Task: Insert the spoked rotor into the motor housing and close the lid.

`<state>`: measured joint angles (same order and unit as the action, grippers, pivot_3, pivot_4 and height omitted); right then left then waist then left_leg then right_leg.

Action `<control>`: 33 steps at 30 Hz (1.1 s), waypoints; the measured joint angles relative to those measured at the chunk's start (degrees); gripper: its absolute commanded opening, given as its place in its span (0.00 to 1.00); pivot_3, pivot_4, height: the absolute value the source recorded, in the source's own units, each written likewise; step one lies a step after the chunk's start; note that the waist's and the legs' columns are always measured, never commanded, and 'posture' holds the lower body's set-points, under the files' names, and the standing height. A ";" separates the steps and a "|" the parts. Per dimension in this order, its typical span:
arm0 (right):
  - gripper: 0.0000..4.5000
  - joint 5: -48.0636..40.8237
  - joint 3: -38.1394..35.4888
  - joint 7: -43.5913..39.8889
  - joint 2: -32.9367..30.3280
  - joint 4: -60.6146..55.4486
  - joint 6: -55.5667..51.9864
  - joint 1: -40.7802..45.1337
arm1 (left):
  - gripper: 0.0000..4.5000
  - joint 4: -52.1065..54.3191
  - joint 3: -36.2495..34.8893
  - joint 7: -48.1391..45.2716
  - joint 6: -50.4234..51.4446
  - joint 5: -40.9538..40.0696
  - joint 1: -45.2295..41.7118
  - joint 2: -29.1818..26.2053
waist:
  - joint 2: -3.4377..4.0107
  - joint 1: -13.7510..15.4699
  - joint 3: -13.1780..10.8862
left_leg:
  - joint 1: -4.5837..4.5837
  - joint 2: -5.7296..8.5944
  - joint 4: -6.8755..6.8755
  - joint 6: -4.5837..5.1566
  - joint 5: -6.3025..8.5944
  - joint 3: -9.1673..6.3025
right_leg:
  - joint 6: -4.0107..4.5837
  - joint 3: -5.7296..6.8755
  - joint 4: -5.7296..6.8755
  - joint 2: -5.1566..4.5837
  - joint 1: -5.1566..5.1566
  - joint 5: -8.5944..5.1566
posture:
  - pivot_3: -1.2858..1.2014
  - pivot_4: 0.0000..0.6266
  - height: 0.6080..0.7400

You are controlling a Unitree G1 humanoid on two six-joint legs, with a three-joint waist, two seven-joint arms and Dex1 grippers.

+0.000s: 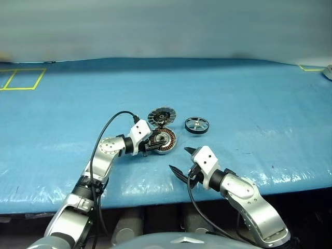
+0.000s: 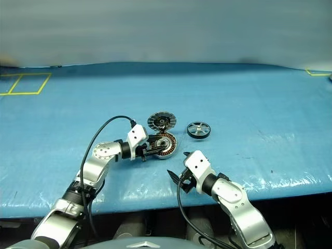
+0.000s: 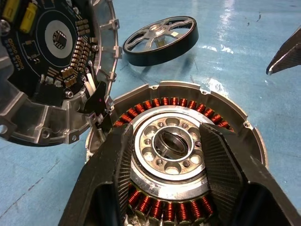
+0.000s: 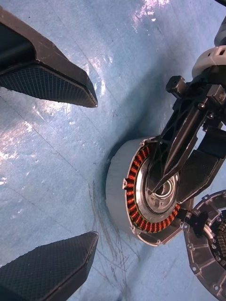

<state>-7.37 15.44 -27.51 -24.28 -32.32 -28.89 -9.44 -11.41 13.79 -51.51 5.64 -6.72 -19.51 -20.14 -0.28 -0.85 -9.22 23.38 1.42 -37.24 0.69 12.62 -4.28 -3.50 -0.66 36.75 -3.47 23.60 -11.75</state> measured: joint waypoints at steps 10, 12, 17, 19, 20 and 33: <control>0.78 -3.03 -0.89 -0.37 2.09 -0.28 0.15 0.71 | 0.52 11.99 -5.48 -5.54 2.71 -10.63 8.87 -3.92 | 0.01 0.11 -0.01 | 0.03 -0.02 0.00 0.00 0.00 0.00 | 0.04 -0.03 0.00 -0.05 0.04 -0.02 | 0.52 0.24 1.00; 0.63 -3.64 -1.25 -0.58 2.54 -0.13 0.43 1.91 | 0.52 13.25 -7.31 -4.74 2.66 -11.82 11.45 -4.27 | 0.01 -0.03 -0.01 | 0.03 -0.03 0.00 0.00 0.00 0.02 | 0.04 -0.04 0.00 -0.05 0.06 -0.02 | 0.52 0.24 1.00; 0.26 -3.48 -1.15 -0.27 4.80 3.75 2.35 6.37 | 0.52 16.28 -10.66 -2.91 0.25 -12.58 17.93 -4.27 | 0.01 0.11 -0.01 | 0.04 -0.04 0.02 0.00 0.00 0.00 | 0.05 -0.03 -0.01 -0.04 0.07 -0.02 | 0.52 0.24 1.00; 0.12 -3.16 -1.07 0.10 5.96 6.30 2.96 8.26 | 0.52 17.09 -10.69 -2.28 -0.65 -12.44 19.55 -4.18 | 0.01 0.17 -0.01 | 0.04 -0.03 0.02 0.00 0.00 0.02 | 0.05 -0.04 -0.01 -0.05 0.06 -0.02 | 0.52 0.24 1.00; 0.05 -3.03 -0.89 0.15 6.67 7.85 3.50 9.37 | 0.52 17.46 -10.85 -1.86 -1.24 -12.43 20.48 -4.09 | 0.01 0.21 -0.01 | 0.04 -0.02 0.01 0.00 0.00 0.01 | 0.05 -0.04 -0.02 -0.05 0.05 -0.02 | 0.52 0.24 1.00; 0.01 -0.70 2.80 -2.13 11.70 24.38 6.62 19.71 | 0.52 20.80 -9.61 5.23 -6.43 -9.83 29.19 -0.41 | 0.03 0.09 -0.02 | 0.00 -0.01 0.06 0.00 0.00 0.06 | 0.08 -0.06 0.00 -0.03 0.07 -0.02 | 0.52 0.24 1.00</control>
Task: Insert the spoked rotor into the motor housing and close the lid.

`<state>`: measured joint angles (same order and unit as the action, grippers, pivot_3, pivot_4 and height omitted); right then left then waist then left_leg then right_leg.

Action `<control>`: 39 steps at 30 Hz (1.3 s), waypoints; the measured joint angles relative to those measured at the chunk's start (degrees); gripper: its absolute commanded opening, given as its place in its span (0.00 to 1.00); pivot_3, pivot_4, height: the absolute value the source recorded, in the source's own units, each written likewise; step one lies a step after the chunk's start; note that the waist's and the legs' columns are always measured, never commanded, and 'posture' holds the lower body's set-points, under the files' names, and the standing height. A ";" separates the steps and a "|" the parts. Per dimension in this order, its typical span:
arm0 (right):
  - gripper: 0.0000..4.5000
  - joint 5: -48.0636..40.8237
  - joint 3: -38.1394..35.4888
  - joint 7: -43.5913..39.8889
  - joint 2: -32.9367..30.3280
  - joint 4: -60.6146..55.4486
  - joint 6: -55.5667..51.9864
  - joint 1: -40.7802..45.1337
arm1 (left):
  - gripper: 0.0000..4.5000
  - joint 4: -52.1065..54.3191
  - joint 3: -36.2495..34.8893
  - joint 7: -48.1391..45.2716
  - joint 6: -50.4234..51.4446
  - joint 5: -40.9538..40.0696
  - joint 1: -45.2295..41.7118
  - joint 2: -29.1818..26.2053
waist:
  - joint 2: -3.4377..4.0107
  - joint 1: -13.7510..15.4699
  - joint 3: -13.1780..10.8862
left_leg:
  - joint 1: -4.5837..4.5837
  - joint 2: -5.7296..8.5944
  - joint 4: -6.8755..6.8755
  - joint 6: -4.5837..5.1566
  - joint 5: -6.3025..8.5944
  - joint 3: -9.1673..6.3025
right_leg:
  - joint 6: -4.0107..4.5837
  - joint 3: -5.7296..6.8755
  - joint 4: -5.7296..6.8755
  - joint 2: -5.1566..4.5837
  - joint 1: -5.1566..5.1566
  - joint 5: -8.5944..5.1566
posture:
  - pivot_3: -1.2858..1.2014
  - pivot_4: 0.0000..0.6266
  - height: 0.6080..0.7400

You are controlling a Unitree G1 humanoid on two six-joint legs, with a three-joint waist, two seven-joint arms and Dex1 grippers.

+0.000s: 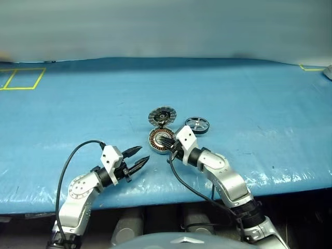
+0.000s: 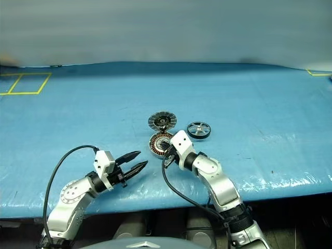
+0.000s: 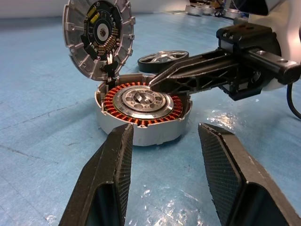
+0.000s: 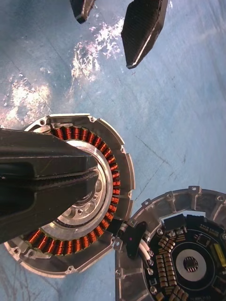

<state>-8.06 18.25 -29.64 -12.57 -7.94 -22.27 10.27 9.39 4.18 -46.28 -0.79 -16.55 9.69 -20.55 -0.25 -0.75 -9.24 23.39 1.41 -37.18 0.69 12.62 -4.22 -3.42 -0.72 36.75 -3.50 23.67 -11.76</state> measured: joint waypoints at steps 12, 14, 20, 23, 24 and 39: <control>0.01 3.22 -0.12 1.31 4.17 9.67 4.63 4.93 | 0.52 0.00 1.74 2.55 -2.08 1.21 -0.31 0.51 | 0.01 -0.22 0.00 | -0.04 0.01 0.01 -0.01 0.00 0.01 | 0.01 0.00 0.04 0.03 -0.01 0.00 | 0.52 0.24 1.00; 0.01 3.49 -0.14 1.41 4.37 10.45 4.93 5.49 | 0.52 0.00 2.00 2.56 -2.08 1.22 -0.55 0.68 | 0.01 -0.33 0.00 | -0.07 0.01 0.01 -0.01 0.00 0.01 | 0.00 0.00 0.04 0.03 -0.03 0.00 | 0.52 0.24 1.00; 0.01 6.36 0.06 4.15 5.68 13.67 5.60 7.54 | 0.52 0.00 2.24 2.51 -2.07 1.32 -1.63 0.69 | 0.03 -0.77 0.01 | -0.46 0.00 0.07 -0.01 0.00 0.10 | 0.04 -0.04 0.07 0.04 -0.18 -0.03 | 0.52 0.24 1.00; 0.01 6.72 -0.04 4.78 6.42 13.90 4.71 7.72 | 0.52 -0.13 2.95 2.50 -2.07 1.52 -1.65 0.66 | 0.03 -0.86 0.02 | -0.62 -0.08 0.07 -0.01 0.00 0.10 | 0.06 -0.05 0.08 0.03 -0.19 -0.05 | 0.52 0.24 1.00; 0.01 6.89 0.00 4.93 6.48 13.84 4.41 7.76 | 0.52 -0.23 3.10 2.51 -2.07 1.70 -1.68 0.66 | 0.03 -0.89 0.02 | -0.65 -0.08 0.07 -0.01 0.00 0.10 | 0.06 -0.06 0.08 0.03 -0.21 -0.05 | 0.52 0.24 1.00; 0.01 10.59 2.01 6.70 7.21 9.75 -5.82 8.13 | 0.52 -0.51 3.10 2.85 -2.07 1.98 -2.20 0.51 | 0.04 -0.97 0.59 | -0.70 -0.10 0.11 -0.02 0.01 0.06 | 0.07 -0.06 0.07 -0.01 -0.23 -0.07 | 0.52 0.24 1.00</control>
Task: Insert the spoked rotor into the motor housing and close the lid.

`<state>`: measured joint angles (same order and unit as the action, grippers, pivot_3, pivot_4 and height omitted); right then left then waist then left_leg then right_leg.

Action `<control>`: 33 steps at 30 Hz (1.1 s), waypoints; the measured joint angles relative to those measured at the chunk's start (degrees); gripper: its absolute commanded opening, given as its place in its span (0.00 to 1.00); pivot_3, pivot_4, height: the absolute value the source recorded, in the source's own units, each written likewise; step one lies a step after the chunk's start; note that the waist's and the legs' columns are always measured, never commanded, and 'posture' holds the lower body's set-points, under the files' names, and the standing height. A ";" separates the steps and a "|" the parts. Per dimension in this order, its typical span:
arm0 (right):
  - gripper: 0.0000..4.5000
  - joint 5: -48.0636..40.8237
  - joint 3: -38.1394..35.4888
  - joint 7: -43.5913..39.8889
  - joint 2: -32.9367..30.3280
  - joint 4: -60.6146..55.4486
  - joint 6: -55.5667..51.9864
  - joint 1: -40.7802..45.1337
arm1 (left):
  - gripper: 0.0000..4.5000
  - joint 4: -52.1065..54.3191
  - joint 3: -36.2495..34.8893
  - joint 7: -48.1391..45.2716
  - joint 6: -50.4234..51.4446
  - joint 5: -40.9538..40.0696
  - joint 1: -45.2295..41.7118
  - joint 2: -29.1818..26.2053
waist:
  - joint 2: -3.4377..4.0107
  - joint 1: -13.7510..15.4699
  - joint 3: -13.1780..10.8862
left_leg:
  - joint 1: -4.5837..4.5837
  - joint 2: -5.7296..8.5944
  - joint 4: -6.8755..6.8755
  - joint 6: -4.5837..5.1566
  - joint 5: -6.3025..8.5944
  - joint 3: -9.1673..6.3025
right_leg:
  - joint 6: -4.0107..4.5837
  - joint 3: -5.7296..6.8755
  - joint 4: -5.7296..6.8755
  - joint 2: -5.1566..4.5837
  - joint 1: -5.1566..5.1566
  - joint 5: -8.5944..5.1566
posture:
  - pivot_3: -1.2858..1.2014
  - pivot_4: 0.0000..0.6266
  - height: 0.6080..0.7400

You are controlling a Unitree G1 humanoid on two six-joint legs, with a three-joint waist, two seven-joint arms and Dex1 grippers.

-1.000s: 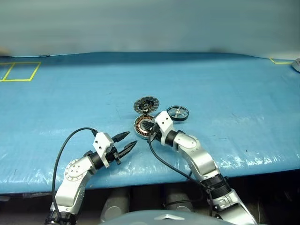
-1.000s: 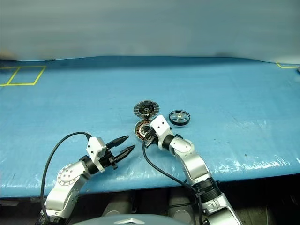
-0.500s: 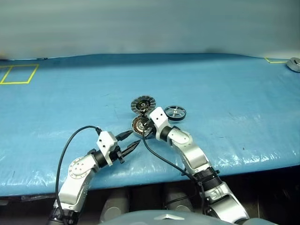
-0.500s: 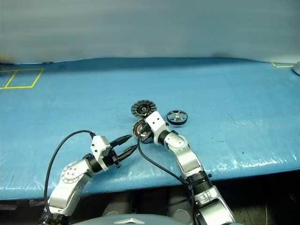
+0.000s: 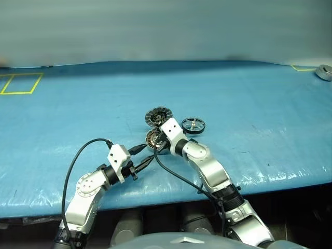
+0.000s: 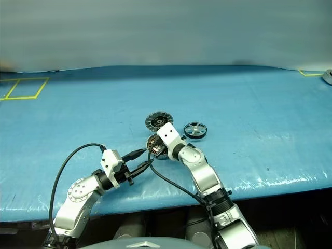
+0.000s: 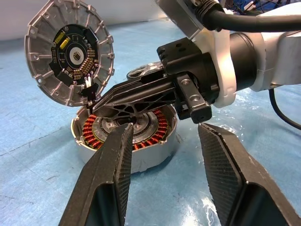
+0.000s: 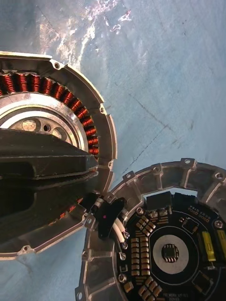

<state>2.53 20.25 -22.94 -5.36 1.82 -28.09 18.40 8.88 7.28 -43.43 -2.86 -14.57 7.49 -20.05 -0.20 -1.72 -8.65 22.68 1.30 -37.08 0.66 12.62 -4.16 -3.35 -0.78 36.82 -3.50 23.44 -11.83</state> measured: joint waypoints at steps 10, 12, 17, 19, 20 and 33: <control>0.01 -0.91 -0.58 -0.94 -0.96 -4.31 -10.50 0.48 | 0.52 -1.30 0.01 0.08 0.00 0.47 -1.22 -0.06 | 0.07 0.09 0.93 | -0.06 0.00 0.16 -0.06 0.05 -0.05 | 0.07 0.04 -0.10 -0.07 -0.04 -0.08 | 0.52 0.24 1.00; 0.01 -0.94 -0.38 -1.31 -1.43 -4.84 -11.08 0.45 | 0.52 -1.37 0.05 0.05 0.00 0.50 -1.42 -0.06 | 0.10 0.06 0.95 | -0.06 0.00 0.15 -0.07 0.06 -0.05 | 0.06 0.04 -0.10 -0.08 -0.04 -0.08 | 0.52 0.24 1.00; 0.01 -0.95 0.54 -2.67 -3.46 -7.25 -11.05 -0.76 | 0.52 -1.42 0.07 0.04 0.00 0.55 -1.54 -0.05 | 0.17 0.21 0.93 | -0.01 0.01 0.17 -0.38 0.24 -0.09 | 0.05 0.07 -0.18 -0.14 -0.03 -0.09 | 0.52 0.24 1.00; 0.01 -0.51 1.46 -2.74 -4.40 -7.90 -7.91 -2.10 | 0.52 -1.46 0.08 0.04 0.01 0.57 -1.55 -0.04 | 0.18 0.27 0.91 | 0.04 0.04 0.22 -0.38 0.25 -0.11 | 0.01 0.10 -0.27 -0.14 -0.03 -0.11 | 0.52 0.24 1.00; 0.01 0.07 1.72 -1.94 -4.79 -7.79 -4.55 -3.37 | 0.52 -1.47 0.09 0.02 0.01 0.58 -1.55 -0.04 | 0.20 0.32 0.88 | 0.11 0.05 0.25 -0.38 0.26 -0.12 | 0.00 0.12 -0.34 -0.14 0.00 -0.12 | 0.52 0.24 1.00; 0.01 -4.99 -3.87 -0.79 -0.50 -8.37 -7.11 -4.72 | 0.52 -1.88 0.33 -0.07 0.01 1.06 -1.62 -0.06 | 0.11 0.58 0.60 | 0.05 0.04 0.97 -0.01 0.04 -0.11 | 0.03 0.14 -0.82 -0.05 0.05 -0.13 | 0.52 0.24 1.00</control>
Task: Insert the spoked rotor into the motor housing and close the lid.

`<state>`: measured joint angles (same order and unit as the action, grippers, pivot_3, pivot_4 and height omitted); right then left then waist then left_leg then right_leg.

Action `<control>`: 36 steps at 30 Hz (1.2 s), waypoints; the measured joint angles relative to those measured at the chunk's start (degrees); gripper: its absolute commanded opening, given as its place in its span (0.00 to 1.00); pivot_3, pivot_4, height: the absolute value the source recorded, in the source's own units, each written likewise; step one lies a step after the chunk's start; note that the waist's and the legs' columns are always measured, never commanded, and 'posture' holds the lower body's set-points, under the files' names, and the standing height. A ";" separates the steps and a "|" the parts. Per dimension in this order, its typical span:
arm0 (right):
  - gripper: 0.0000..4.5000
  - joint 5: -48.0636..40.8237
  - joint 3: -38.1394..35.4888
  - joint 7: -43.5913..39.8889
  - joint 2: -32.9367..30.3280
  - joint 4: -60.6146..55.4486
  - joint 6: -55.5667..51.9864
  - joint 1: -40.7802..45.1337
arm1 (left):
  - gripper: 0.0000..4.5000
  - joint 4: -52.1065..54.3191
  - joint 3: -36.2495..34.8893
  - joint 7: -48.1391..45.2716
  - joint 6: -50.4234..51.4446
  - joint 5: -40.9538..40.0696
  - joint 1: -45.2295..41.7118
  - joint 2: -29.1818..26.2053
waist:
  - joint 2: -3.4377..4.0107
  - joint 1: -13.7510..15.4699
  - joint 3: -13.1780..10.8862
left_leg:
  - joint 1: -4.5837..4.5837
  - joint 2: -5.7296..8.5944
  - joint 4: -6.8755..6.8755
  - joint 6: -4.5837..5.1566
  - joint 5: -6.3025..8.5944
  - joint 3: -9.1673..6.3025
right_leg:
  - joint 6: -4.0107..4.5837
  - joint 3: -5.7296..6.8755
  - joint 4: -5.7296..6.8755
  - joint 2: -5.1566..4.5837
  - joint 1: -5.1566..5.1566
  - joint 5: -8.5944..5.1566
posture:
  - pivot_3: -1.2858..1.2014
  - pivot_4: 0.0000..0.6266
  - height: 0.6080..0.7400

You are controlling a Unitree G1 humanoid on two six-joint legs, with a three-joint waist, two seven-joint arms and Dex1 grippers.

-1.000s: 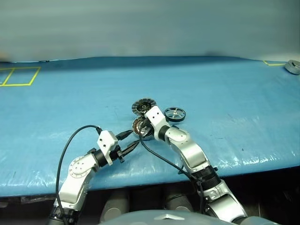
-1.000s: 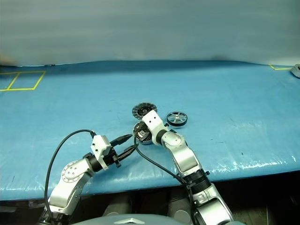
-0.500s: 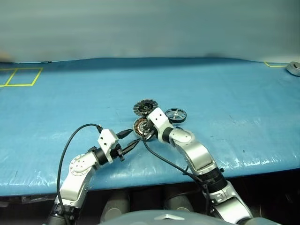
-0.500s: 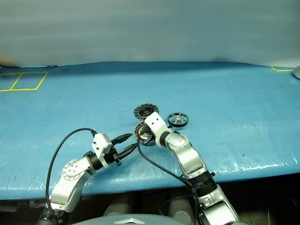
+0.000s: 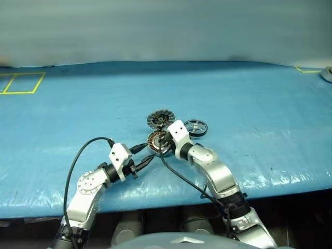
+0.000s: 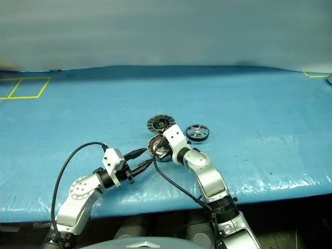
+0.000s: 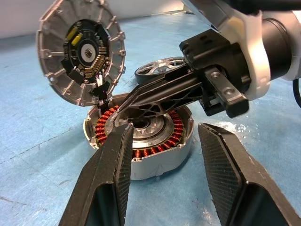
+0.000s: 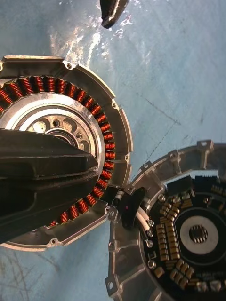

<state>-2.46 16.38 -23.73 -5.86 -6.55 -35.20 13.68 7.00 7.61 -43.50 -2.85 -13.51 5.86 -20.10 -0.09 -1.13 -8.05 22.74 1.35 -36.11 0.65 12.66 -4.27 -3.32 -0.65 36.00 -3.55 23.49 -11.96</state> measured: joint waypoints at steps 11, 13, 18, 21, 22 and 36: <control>0.01 -14.23 -6.32 -8.34 -0.76 -8.19 2.63 -5.11 | 0.52 0.00 0.27 0.08 0.25 -0.10 -0.71 0.20 | 0.02 -0.29 -0.61 | 0.46 0.05 0.13 0.01 0.00 0.01 | -0.24 -0.02 -0.02 0.02 0.18 0.12 | 0.52 0.24 1.00; 0.01 -15.04 -7.36 -8.86 -2.87 -10.61 2.65 -5.80 | 0.52 0.04 0.27 0.23 0.42 -0.26 -0.83 0.39 | -0.02 -0.14 -0.65 | 0.46 0.07 0.13 0.01 0.00 0.00 | -0.20 -0.02 -0.05 0.01 0.16 0.08 | 0.52 0.24 1.00; 0.01 -11.60 -8.26 -6.36 -12.58 -15.13 -1.15 -5.34 | 0.52 0.28 0.26 0.63 1.88 -1.18 -1.49 0.79 | -0.07 0.07 -0.83 | 0.50 0.08 0.03 0.00 -0.01 0.05 | -0.13 -0.02 -0.06 -0.02 0.17 0.03 | 0.52 0.24 1.00; 0.01 -8.45 -10.69 -0.49 -14.94 -15.74 -9.34 -0.72 | 0.52 0.28 0.49 0.54 3.02 -1.40 -3.16 0.94 | -0.08 0.03 -0.88 | 0.50 0.08 0.01 -0.05 -0.07 0.10 | -0.12 -0.04 0.01 0.02 0.22 0.06 | 0.52 0.24 1.00; 0.01 -8.22 -10.51 -0.31 -16.96 -16.92 -12.20 0.73 | 0.52 0.28 0.52 0.34 3.23 -1.71 -3.72 1.11 | -0.07 0.10 -0.89 | 0.51 0.08 0.02 -0.04 -0.07 0.08 | -0.12 -0.03 0.01 0.03 0.22 0.06 | 0.52 0.24 1.00; 0.09 -4.58 0.52 -13.60 -36.60 -9.06 -18.67 15.81 | 0.52 -2.12 3.44 -2.31 2.23 -2.10 -7.61 2.69 | -0.15 0.32 -1.06 | 0.74 0.16 -0.15 0.08 0.00 0.09 | -0.23 0.03 -0.12 0.04 0.24 0.11 | 0.52 0.24 1.00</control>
<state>-7.03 16.90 -37.33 -42.46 -15.62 -53.86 29.49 4.88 11.05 -45.81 -0.62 -15.61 -1.74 -17.42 -0.24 -0.81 -9.11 23.47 1.51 -36.26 0.73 12.66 -4.17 -3.55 -0.62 35.87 -3.51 23.74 -11.85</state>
